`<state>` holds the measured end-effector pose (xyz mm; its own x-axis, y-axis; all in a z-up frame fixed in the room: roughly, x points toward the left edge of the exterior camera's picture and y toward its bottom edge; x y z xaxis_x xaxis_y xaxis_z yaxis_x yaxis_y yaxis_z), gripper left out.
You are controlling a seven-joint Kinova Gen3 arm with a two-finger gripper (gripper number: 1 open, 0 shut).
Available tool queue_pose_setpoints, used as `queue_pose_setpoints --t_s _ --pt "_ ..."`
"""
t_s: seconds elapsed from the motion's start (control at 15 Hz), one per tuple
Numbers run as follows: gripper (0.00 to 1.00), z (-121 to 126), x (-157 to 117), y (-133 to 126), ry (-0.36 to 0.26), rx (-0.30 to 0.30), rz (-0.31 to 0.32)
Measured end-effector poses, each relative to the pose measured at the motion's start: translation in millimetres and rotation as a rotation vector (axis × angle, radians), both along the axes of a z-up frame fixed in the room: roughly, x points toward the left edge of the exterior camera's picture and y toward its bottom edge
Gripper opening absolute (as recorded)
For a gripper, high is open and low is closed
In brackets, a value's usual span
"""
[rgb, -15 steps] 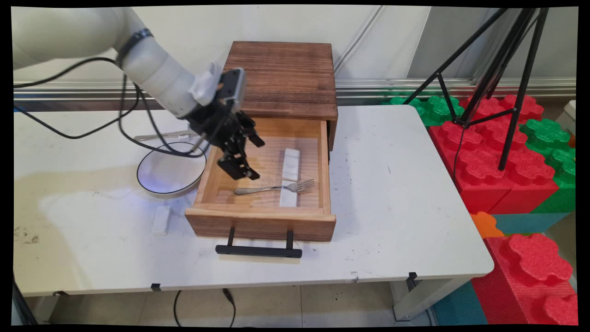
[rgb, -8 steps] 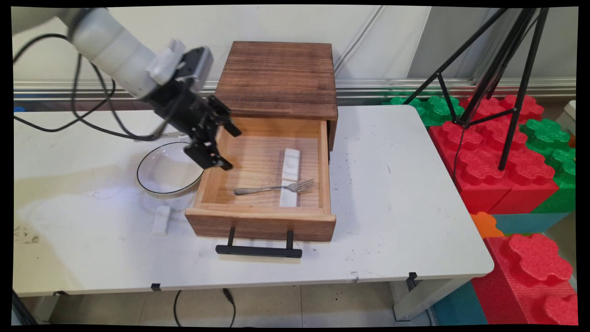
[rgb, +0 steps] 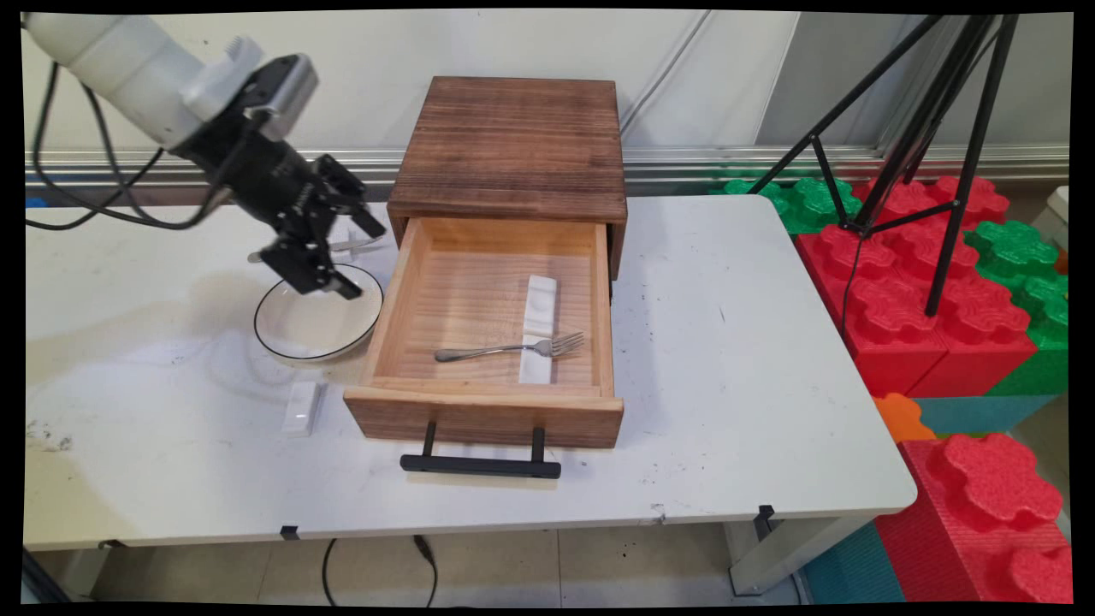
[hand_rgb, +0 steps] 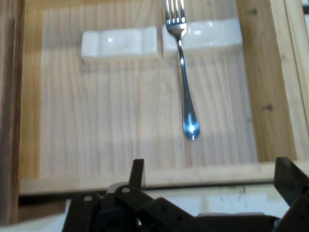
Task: Pick up the knife from the left of the white plate
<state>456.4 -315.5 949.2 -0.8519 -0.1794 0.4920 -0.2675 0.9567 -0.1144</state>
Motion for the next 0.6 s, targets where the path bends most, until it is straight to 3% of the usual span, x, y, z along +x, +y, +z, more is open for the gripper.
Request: queue_pose_setpoints --t_s 0.33,0.6 --pt "1.0 6 45 -2 -0.057 0.004 0.031" --pt "1.0 0 82 -19 -0.12 -0.013 0.073"
